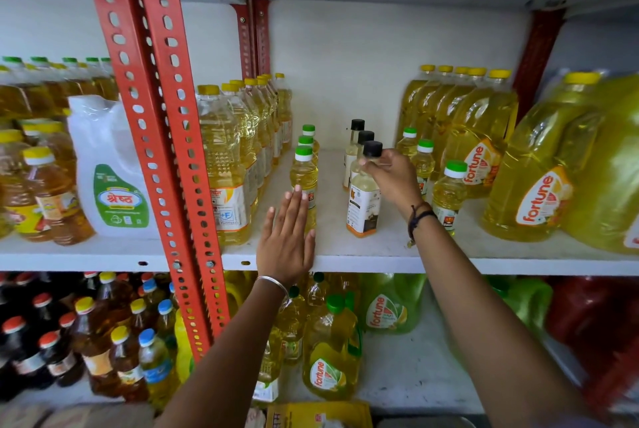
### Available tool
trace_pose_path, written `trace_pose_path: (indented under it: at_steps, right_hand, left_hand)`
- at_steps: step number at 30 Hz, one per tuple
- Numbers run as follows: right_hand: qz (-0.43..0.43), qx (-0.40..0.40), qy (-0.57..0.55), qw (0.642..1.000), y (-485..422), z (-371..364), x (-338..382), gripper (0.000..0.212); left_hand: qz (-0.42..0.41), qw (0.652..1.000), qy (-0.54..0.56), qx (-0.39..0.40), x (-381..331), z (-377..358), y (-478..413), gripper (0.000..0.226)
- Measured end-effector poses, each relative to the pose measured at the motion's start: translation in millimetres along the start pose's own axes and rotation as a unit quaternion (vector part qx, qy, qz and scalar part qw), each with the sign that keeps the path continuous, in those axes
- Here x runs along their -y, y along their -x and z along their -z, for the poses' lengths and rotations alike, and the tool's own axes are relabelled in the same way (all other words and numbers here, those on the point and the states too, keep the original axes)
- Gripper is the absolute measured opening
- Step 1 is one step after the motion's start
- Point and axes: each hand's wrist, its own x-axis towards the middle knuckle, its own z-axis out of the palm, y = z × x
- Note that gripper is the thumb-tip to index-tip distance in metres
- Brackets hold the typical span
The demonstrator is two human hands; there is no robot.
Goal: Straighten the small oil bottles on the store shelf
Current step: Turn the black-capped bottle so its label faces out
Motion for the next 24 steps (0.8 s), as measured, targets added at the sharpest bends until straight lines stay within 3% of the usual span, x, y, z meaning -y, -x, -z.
trace_pose_path:
  at_steps: [5, 13, 24]
  right_hand:
    - [0.015, -0.008, -0.006, 1.0, 1, 4, 2, 0.023]
    - [0.023, 0.0, -0.008, 1.0, 5, 2, -3, 0.043]
    - [0.045, 0.028, -0.008, 0.999, 21, 13, 2, 0.023]
  left_hand:
    - [-0.006, 1.0, -0.001, -0.005, 0, 0, 1, 0.063]
    - [-0.005, 1.0, 0.004, -0.005, -1, -1, 1, 0.062]
    - [-0.006, 1.0, -0.004, -0.007, -2, -1, 1, 0.063]
